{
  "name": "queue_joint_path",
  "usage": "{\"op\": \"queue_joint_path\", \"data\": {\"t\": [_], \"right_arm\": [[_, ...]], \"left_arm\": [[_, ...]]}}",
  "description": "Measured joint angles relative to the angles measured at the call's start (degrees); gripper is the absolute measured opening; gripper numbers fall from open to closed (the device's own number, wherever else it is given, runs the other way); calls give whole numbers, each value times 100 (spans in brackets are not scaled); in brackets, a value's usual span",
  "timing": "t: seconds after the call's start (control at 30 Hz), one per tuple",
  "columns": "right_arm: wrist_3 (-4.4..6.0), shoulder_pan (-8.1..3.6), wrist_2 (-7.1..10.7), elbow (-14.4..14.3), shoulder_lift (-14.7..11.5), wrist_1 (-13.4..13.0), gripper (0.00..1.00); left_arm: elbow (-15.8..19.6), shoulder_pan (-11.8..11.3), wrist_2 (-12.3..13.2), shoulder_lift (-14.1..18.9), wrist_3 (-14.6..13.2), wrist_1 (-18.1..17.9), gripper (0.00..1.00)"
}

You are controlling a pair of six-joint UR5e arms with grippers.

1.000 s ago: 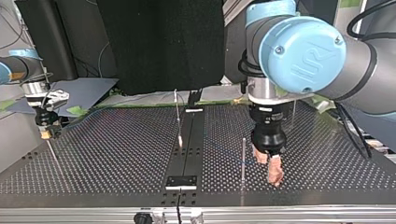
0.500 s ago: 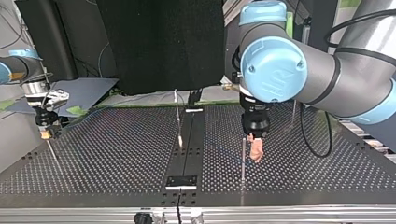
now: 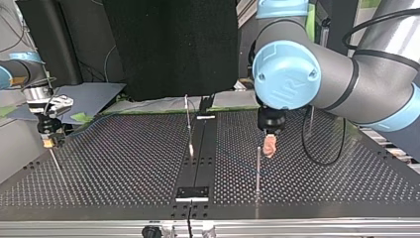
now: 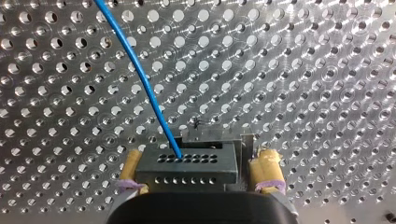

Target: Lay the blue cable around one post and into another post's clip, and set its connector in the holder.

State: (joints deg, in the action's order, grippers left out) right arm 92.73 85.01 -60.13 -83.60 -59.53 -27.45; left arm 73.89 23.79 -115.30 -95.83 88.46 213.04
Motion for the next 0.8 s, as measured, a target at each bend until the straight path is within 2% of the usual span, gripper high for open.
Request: {"op": "queue_joint_path", "data": {"t": [0.37,0.57,0.8], "right_arm": [[0,0,0,0,0,0,98],[0,0,0,0,0,0,98],[0,0,0,0,0,0,98]], "left_arm": [[0,-23,-19,5,-524,569,100],[0,-55,-182,7,-391,796,100],[1,-106,-378,35,-101,737,100]]}}
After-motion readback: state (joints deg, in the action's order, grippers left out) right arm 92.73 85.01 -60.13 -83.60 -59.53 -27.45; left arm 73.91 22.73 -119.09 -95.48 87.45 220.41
